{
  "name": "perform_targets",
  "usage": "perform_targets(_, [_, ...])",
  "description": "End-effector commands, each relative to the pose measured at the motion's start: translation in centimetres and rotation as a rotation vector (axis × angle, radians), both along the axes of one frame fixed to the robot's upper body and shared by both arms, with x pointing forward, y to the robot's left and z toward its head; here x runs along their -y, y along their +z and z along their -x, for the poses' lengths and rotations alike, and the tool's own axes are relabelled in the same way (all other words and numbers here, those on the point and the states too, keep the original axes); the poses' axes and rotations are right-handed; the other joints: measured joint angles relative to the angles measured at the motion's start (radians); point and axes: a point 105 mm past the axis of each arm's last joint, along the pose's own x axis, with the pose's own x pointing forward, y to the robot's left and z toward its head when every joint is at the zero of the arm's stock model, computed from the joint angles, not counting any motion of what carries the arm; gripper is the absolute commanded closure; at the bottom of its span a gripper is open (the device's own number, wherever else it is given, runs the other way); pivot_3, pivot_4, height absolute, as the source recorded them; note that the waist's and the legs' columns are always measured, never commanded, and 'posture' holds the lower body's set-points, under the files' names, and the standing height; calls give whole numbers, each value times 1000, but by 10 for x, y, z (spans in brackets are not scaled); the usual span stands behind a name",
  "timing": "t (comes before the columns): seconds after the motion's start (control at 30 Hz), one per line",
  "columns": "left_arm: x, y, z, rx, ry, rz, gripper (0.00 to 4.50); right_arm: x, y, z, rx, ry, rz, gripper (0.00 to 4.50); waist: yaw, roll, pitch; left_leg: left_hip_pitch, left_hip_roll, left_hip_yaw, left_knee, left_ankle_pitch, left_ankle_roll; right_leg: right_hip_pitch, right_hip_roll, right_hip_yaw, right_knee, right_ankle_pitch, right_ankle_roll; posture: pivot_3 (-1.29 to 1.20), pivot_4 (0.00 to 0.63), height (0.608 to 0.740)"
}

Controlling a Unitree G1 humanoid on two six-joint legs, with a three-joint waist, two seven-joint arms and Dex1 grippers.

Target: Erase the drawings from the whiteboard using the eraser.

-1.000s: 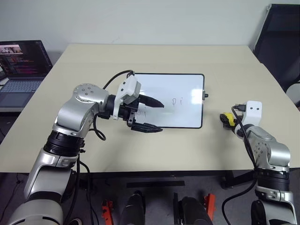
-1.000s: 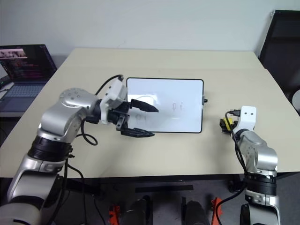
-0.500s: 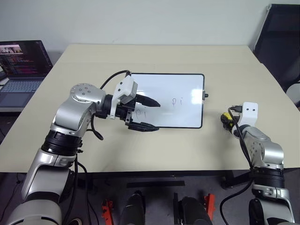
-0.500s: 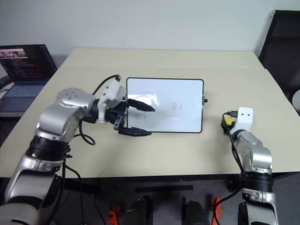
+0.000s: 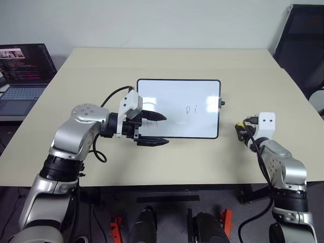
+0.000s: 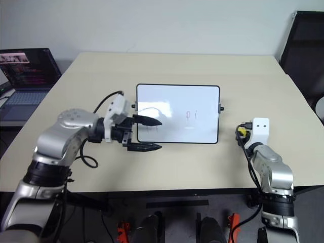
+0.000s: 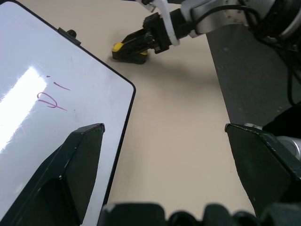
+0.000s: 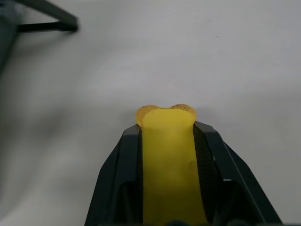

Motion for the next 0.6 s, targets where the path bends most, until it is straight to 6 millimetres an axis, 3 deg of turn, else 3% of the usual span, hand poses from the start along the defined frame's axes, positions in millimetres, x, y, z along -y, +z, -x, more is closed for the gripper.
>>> perform_targets(0.03, [-5,8,6,55,91,24,0,-26,31,18,116,147,57,3383,0,0,0,0,0,0,0,0,0,0,0,0,0,0,0,0,150,740])
perform_targets(0.2, [-10,2,11,52,197,36,0,-66,45,40,140,312,42,3383,0,0,0,1,1,0,1,0,0,1,1,0,1,-2,3,0,150,740])
perform_targets(0.37, [-25,1,2,82,331,33,0,-96,56,40,183,415,125,3383,4,0,0,4,5,0,1,0,0,3,4,0,0,0,1,0,150,740])
perform_targets(0.47, [-31,-3,-1,83,378,20,0,-116,65,28,232,471,196,3383,6,0,0,4,10,0,2,0,0,3,9,0,-3,2,-3,0,150,740])
perform_targets(0.6, [-36,-4,-8,99,437,5,0,-141,79,-1,307,500,275,3384,5,0,0,4,14,0,2,1,0,1,14,0,-2,5,-5,0,150,740])
